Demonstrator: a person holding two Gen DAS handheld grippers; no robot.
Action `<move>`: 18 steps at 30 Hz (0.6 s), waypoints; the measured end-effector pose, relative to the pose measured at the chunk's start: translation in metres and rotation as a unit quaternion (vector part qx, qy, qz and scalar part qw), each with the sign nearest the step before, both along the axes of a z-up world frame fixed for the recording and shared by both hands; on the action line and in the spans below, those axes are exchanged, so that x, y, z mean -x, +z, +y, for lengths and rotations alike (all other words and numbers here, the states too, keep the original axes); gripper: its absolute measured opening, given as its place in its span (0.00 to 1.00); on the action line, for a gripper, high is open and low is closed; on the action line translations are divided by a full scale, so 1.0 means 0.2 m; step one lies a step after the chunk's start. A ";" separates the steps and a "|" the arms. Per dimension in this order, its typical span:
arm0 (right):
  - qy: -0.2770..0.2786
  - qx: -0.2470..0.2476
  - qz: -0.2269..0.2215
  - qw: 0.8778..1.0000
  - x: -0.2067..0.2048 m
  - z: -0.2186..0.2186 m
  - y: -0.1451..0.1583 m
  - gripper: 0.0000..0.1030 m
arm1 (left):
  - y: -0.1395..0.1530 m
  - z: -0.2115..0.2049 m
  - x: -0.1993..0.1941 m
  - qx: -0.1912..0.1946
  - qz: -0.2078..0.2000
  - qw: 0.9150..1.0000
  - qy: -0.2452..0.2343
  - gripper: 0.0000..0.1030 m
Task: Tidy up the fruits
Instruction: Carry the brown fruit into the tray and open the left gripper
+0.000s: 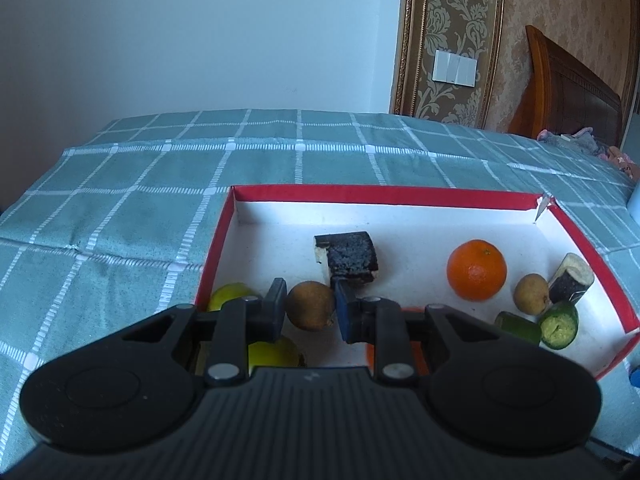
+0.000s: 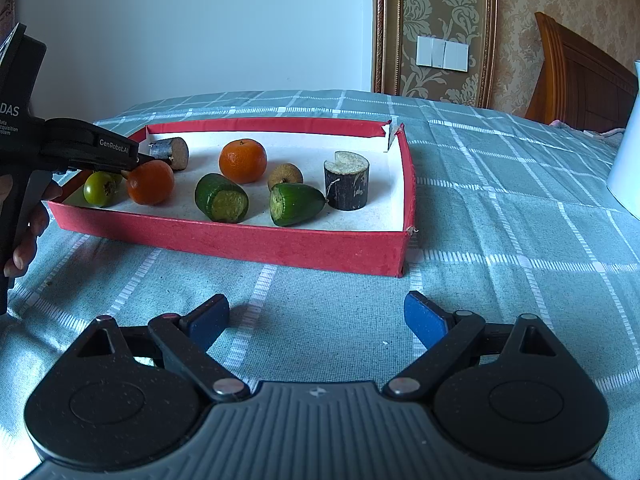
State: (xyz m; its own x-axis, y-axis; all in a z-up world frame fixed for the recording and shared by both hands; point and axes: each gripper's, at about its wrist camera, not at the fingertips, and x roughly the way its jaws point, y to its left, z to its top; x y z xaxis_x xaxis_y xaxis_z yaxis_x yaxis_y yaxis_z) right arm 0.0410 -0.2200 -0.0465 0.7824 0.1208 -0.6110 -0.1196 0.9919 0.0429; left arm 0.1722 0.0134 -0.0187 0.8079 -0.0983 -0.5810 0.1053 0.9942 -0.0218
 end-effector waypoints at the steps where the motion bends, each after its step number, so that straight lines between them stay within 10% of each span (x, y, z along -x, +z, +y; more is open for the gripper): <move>1: 0.000 0.000 0.000 1.000 0.00 0.00 0.00 0.92 | 0.00 -0.01 0.00 -0.003 -0.002 1.000 0.001 0.24; 18: 0.000 0.000 0.000 1.000 0.00 0.00 0.00 0.92 | 0.00 -0.01 0.05 0.000 -0.011 1.000 -0.006 0.35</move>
